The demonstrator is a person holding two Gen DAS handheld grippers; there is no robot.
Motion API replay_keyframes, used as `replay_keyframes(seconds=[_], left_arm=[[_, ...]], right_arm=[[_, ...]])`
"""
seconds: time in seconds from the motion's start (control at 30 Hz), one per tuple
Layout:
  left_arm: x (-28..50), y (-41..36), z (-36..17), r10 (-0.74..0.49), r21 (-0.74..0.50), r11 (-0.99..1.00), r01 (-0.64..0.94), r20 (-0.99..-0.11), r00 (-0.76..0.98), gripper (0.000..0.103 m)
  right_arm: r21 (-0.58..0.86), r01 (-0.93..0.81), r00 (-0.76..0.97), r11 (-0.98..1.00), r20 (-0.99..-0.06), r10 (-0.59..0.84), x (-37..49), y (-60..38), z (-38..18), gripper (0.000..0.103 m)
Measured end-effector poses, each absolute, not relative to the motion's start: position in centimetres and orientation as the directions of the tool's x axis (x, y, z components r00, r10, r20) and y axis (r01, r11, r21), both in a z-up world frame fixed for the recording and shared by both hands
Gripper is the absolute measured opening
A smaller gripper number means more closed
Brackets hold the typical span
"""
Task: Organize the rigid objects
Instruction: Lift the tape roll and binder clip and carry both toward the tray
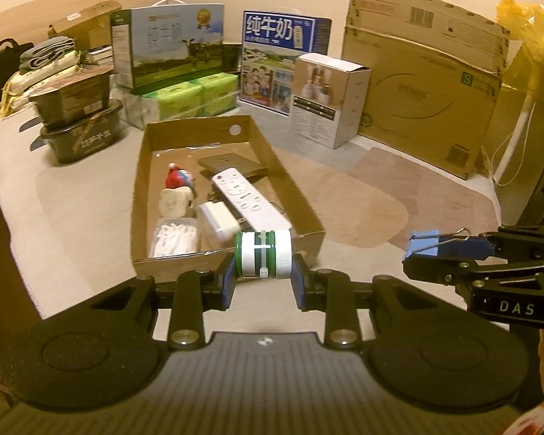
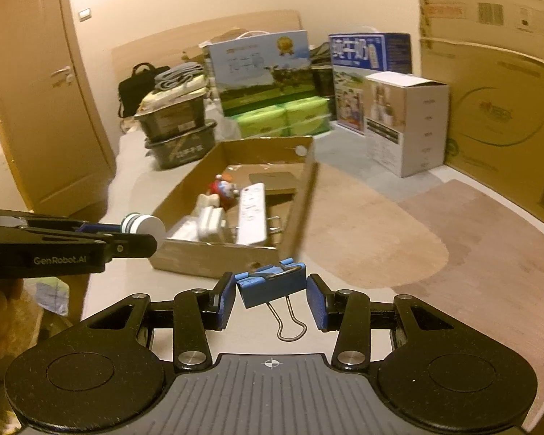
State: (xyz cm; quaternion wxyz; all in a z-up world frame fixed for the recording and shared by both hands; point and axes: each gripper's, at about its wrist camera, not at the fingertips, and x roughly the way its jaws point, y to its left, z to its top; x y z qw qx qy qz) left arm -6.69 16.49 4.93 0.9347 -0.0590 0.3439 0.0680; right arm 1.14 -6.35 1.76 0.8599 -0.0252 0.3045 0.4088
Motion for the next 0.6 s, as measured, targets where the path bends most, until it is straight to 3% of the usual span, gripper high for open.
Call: replay_keyframes(seconds=[0.6], left_arm=[[-6.1, 20.0, 4.0, 0.107, -0.089, 0.972, -0.218, -0.658, 0.745, 0.028]], right_arm=[[0.185, -0.752, 0.454, 0.632, -0.549, 0.702, 2.4, -1.7, 1.9, 0.043]])
